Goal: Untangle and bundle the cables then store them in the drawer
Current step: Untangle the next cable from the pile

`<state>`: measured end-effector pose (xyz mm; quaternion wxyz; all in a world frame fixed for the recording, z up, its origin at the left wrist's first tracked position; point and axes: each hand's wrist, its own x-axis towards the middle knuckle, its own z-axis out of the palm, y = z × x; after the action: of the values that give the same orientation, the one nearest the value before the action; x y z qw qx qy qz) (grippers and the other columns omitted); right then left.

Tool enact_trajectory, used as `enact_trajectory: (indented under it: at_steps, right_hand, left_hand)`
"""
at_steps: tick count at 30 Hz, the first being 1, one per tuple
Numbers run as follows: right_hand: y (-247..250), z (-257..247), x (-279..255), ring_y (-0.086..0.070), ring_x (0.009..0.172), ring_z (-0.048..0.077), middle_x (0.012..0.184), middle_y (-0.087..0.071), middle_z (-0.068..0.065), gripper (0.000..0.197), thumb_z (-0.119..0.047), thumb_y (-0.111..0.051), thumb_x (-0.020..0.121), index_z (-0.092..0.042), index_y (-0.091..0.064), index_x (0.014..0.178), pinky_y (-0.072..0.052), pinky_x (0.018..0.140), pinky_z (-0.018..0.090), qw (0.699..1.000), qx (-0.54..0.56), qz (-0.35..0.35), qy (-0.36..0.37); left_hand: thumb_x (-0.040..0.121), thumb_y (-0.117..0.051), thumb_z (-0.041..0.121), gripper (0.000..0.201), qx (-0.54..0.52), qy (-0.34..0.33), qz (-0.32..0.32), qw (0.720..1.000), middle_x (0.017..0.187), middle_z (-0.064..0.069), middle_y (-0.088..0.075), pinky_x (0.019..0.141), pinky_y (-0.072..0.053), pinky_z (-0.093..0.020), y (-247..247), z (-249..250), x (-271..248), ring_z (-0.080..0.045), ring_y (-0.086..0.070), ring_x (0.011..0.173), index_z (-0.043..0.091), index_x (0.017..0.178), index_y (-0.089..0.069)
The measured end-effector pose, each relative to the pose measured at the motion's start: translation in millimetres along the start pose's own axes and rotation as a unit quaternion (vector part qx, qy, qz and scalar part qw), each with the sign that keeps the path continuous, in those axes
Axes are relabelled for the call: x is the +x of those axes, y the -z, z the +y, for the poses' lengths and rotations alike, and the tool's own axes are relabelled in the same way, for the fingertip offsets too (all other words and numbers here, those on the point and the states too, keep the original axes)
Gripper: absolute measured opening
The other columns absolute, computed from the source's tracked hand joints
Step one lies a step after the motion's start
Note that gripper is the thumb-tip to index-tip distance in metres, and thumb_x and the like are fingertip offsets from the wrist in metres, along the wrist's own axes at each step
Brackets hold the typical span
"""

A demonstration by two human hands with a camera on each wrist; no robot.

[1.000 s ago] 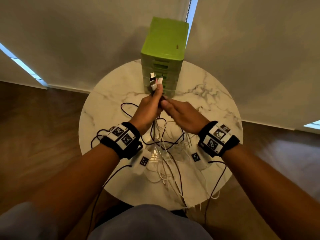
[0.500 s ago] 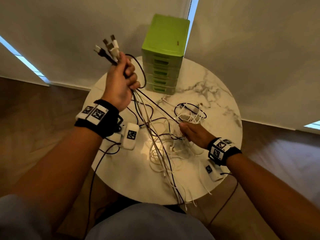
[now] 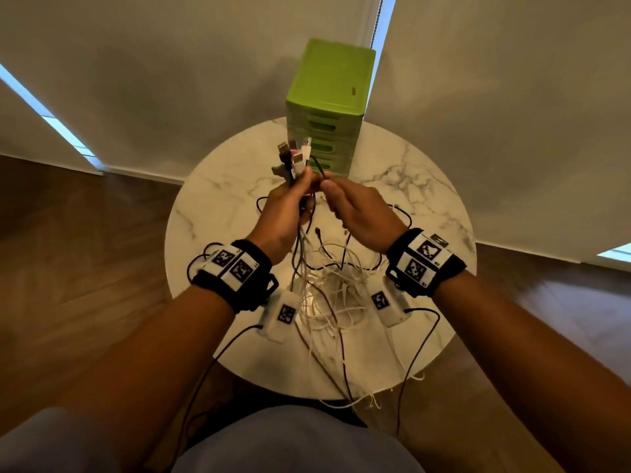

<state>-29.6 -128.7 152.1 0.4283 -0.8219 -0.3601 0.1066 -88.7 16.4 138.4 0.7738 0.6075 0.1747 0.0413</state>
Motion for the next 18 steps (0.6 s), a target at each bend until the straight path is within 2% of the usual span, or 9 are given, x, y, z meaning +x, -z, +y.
enact_trajectory:
  at_steps: [2,3,6,8,10,12,14,16,18]
  right_hand:
    - [-5,0,-5,-0.053,0.062,0.001,0.069,-0.054,-0.013,0.030,-0.037,-0.034,0.108,-0.040,-0.054,0.085,-0.046,0.062,0.031,0.999,0.018,-0.031,-0.005]
    - [-7,1,-8,-0.051,0.059,0.004,0.067,-0.053,-0.012,0.033,-0.040,-0.033,0.108,-0.039,-0.054,0.082,-0.047,0.061,0.033,0.998,0.041,-0.050,-0.017]
    - [-13,22,-24,-0.051,0.057,0.012,0.060,-0.054,-0.008,0.048,-0.051,-0.030,0.106,-0.026,-0.052,0.071,-0.048,0.065,0.036,0.990,0.069,-0.113,-0.052]
    - [-16,45,-38,-0.055,0.063,0.021,0.063,-0.057,-0.002,0.055,-0.058,-0.025,0.103,-0.022,-0.052,0.071,-0.050,0.076,0.045,0.987,0.034,-0.142,-0.064]
    - [-16,69,-49,-0.056,0.066,0.020,0.066,-0.057,0.000,0.054,-0.057,-0.026,0.103,-0.020,-0.053,0.074,-0.050,0.080,0.051,0.986,0.029,-0.137,-0.085]
    - [-15,82,-53,-0.056,0.065,0.017,0.067,-0.058,0.000,0.050,-0.050,-0.031,0.105,-0.017,-0.054,0.075,-0.049,0.081,0.048,0.986,0.047,-0.124,-0.103]
    - [-14,87,-54,-0.056,0.067,0.017,0.068,-0.059,0.006,0.053,-0.049,-0.031,0.105,-0.012,-0.056,0.077,-0.048,0.078,0.042,0.981,0.060,-0.144,-0.112]
    - [-13,90,-56,-0.055,0.067,0.014,0.071,-0.061,0.008,0.058,-0.054,-0.026,0.102,-0.011,-0.057,0.078,-0.046,0.076,0.033,0.972,0.028,-0.191,-0.133]
    - [-12,96,-58,-0.055,0.066,0.012,0.072,-0.062,0.009,0.060,-0.052,-0.026,0.103,-0.009,-0.059,0.078,-0.045,0.075,0.030,0.967,-0.007,-0.189,-0.170]
  left_hand:
    - [0.107,-0.043,0.037,0.038,-0.033,-0.010,-0.021,0.999,0.110,-0.007,-0.075,0.058,-0.031,-0.023,-6,7,0,-0.010,-0.054,0.083,0.019,0.100,-0.075]
    - [0.107,-0.042,0.036,0.037,-0.037,-0.011,-0.026,0.999,0.111,-0.005,-0.075,0.059,-0.033,-0.021,-8,11,0,-0.009,-0.058,0.087,0.018,0.093,-0.071]
    - [0.109,-0.040,0.032,0.033,-0.049,-0.031,-0.019,0.998,0.087,0.001,-0.074,0.055,-0.031,-0.022,-7,24,0,-0.008,-0.058,0.074,0.019,0.081,-0.053]
    - [0.109,-0.038,0.032,0.034,-0.095,-0.045,-0.019,0.994,0.071,0.003,-0.066,0.052,-0.029,-0.023,2,32,3,-0.012,-0.056,0.067,0.018,0.082,-0.051]
    - [0.110,-0.036,0.033,0.035,-0.129,-0.048,-0.026,0.990,0.063,0.003,-0.055,0.051,-0.030,-0.022,11,38,4,-0.014,-0.051,0.061,0.017,0.082,-0.050]
    - [0.110,-0.034,0.033,0.037,-0.140,-0.049,-0.026,0.989,0.058,0.005,-0.046,0.050,-0.027,-0.021,18,46,2,-0.011,-0.042,0.054,0.017,0.080,-0.048]
    - [0.110,-0.035,0.033,0.037,-0.154,-0.057,-0.014,0.986,0.055,0.007,-0.040,0.050,-0.023,-0.022,23,56,3,-0.008,-0.034,0.051,0.018,0.079,-0.048]
    - [0.109,-0.038,0.032,0.035,-0.183,-0.081,0.012,0.980,0.054,0.009,-0.037,0.050,-0.021,-0.023,31,72,5,-0.007,-0.030,0.049,0.020,0.078,-0.048]
    - [0.109,-0.040,0.032,0.033,-0.192,-0.110,0.026,0.975,0.055,0.009,-0.035,0.051,-0.019,-0.024,41,87,8,-0.008,-0.028,0.050,0.021,0.078,-0.047]
